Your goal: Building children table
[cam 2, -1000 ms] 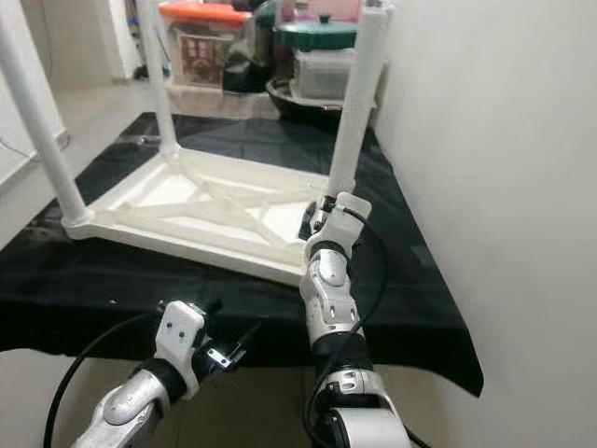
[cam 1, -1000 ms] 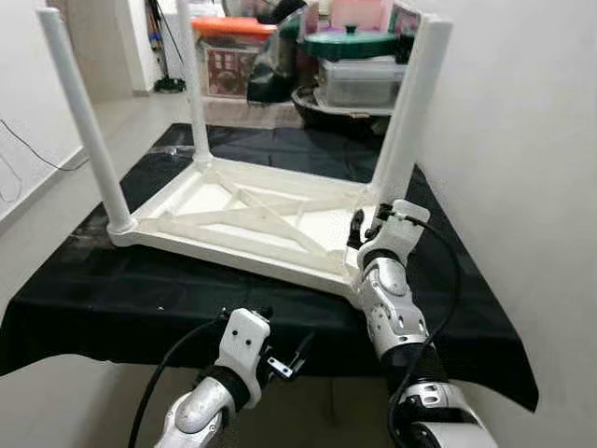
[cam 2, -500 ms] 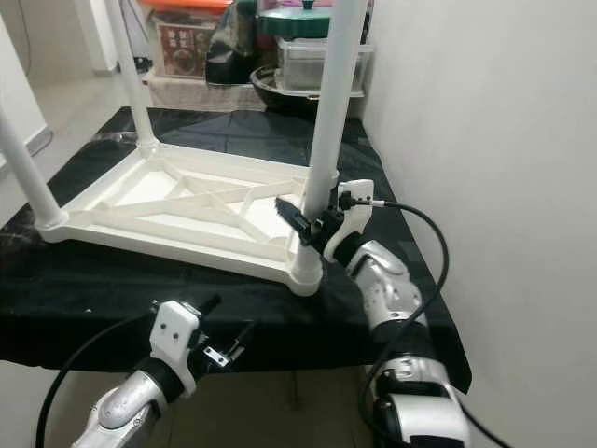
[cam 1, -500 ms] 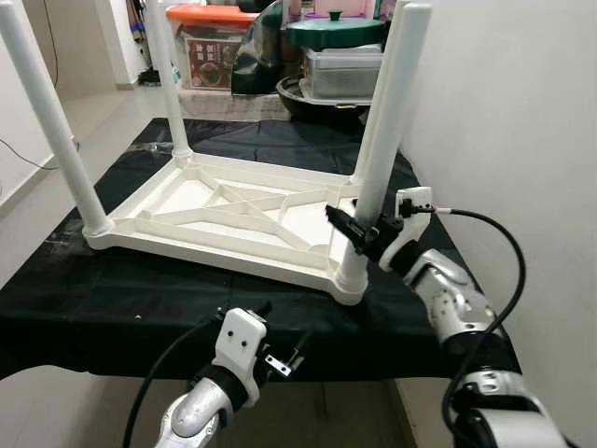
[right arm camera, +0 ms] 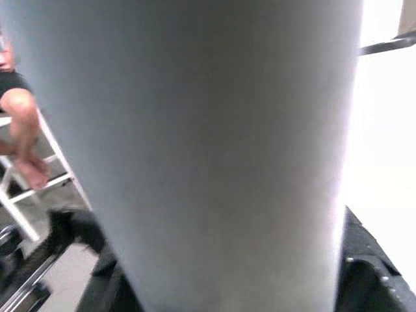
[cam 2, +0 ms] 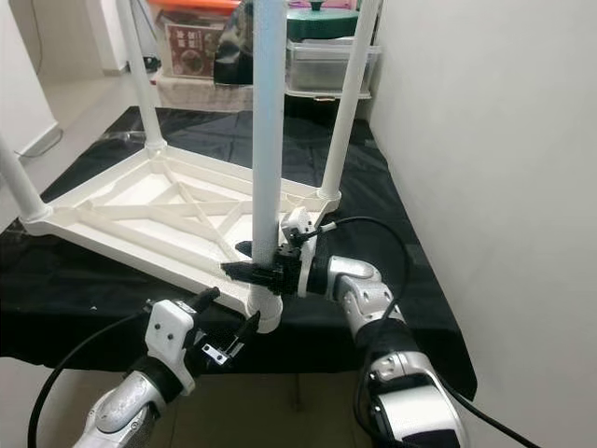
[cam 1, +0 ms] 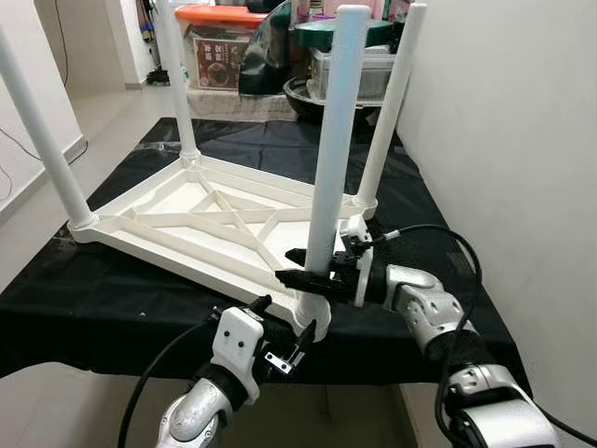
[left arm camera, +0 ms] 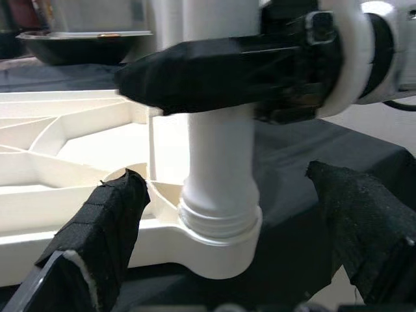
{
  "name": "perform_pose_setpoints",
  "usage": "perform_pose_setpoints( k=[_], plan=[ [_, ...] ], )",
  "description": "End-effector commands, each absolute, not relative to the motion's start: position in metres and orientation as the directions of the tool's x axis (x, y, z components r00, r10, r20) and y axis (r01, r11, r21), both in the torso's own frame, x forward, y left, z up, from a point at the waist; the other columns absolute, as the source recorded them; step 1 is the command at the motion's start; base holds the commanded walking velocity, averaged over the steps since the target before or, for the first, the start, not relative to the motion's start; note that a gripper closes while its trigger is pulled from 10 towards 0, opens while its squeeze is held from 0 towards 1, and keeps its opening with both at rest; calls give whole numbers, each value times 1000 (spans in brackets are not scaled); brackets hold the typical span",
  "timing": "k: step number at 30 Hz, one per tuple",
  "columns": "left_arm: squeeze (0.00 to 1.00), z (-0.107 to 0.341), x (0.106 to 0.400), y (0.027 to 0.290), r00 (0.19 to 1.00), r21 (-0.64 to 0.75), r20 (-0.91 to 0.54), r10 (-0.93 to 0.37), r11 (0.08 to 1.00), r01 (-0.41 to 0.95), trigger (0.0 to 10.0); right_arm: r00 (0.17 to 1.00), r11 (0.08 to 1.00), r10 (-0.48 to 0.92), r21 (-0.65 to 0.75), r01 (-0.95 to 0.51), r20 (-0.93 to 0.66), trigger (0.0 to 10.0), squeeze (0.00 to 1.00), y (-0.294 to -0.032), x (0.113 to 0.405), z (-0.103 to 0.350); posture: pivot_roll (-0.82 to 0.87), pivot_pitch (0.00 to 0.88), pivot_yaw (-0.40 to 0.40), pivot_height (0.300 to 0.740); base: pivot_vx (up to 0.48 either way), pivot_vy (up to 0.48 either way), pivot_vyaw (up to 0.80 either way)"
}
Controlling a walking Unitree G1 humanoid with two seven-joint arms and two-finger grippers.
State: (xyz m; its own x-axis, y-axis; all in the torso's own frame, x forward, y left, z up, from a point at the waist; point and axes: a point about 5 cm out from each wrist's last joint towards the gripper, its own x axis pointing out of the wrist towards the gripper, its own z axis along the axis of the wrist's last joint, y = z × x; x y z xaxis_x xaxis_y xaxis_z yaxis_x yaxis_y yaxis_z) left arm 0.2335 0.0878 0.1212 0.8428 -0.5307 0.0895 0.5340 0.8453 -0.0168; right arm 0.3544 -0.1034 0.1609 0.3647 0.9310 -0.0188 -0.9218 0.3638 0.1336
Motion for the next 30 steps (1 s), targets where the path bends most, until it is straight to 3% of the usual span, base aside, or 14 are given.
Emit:
perform_pose_setpoints(
  k=[1, 2, 5, 11, 12, 13, 14, 15, 16, 17, 20, 27, 28, 30],
  plan=[
    [0, 122, 231, 88, 840, -8, 98, -534, 843, 537, 10000, 423, 422, 906, 114, -900, -11, 0, 0, -97, 359, 163, 86, 11, -62, 740, 0, 0, 0],
    [0, 122, 231, 88, 840, -8, 98, -534, 843, 537, 10000, 423, 422, 906, 114, -900, -11, 0, 0, -97, 359, 163, 86, 11, -62, 740, 0, 0, 0],
    [0, 121, 231, 88, 841, -14, 93, -533, 844, 536, 10000, 692, 681, 721, 162, -714, 22, 0, 0, -108, 372, 161, 79, 12, -58, 740, 0, 0, 0],
    [0, 121, 231, 87, 840, -14, 92, -534, 843, 538, 10000, 830, 816, 557, 185, -548, 0, 0, 0, -120, 379, 158, 78, 15, -60, 740, 0, 0, 0],
    [0, 120, 231, 87, 841, -15, 90, -534, 843, 537, 10000, 950, 937, 312, 178, -302, -33, 0, 0, -135, 383, 154, 55, 21, -56, 740, 0, 0, 0],
    [0, 120, 231, 87, 841, -15, 90, -534, 843, 537, 10000, 950, 937, 312, 178, -302, -33, 0, 0, -135, 383, 154, 55, 21, -56, 740, 0, 0, 0],
    [0, 120, 231, 87, 841, -15, 89, -534, 844, 537, 10000, 990, 979, 128, 167, -117, -53, 0, 0, -146, 384, 151, 55, 21, -56, 740, 0, 0, 0],
    [0, 120, 231, 87, 841, -15, 89, -534, 844, 537, 10000, 990, 979, 128, 167, -117, -53, 0, 0, -146, 384, 151, 55, 21, -56, 740, 0, 0, 0],
    [0, 120, 231, 87, 842, -15, 87, -533, 844, 536, 10000, 993, 979, -91, 175, 103, -75, 0, 0, -156, 379, 148, 49, 19, -54, 740, 0, 0, 0],
    [0, 120, 231, 87, 842, -15, 87, -533, 844, 536, 10000, 993, 979, -91, 175, 103, -75, 0, 0, -156, 379, 148, 49, 19, -54, 740, 0, 0, 0],
    [0, 119, 231, 86, 842, -16, 83, -533, 844, 536, 10000, 934, 906, -336, 229, 356, -123, 0, 0, -156, 367, 142, 52, 11, -57, 740, 0, 0, 0],
    [0, 118, 231, 86, 842, -15, 80, -534, 844, 536, 10000, 897, 848, -403, 294, 440, -179, 0, 0, -135, 362, 138, 57, 8, -61, 740, 0, 0, 0],
    [0, 118, 231, 86, 842, -15, 79, -534, 844, 537, 10000, 924, 879, -352, 286, 382, -149, 10000, 0, -127, 364, 141, 58, 3, -60, 740, 0, 0, 0],
    [0, 118, 231, 86, 842, -15, 79, -534, 844, 537, 10000, 924, 879, -352, 286, 382, -149, 10000, 0, -127, 364, 141, 58, 3, -60, 740, 0, 0, 0]
  ],
)
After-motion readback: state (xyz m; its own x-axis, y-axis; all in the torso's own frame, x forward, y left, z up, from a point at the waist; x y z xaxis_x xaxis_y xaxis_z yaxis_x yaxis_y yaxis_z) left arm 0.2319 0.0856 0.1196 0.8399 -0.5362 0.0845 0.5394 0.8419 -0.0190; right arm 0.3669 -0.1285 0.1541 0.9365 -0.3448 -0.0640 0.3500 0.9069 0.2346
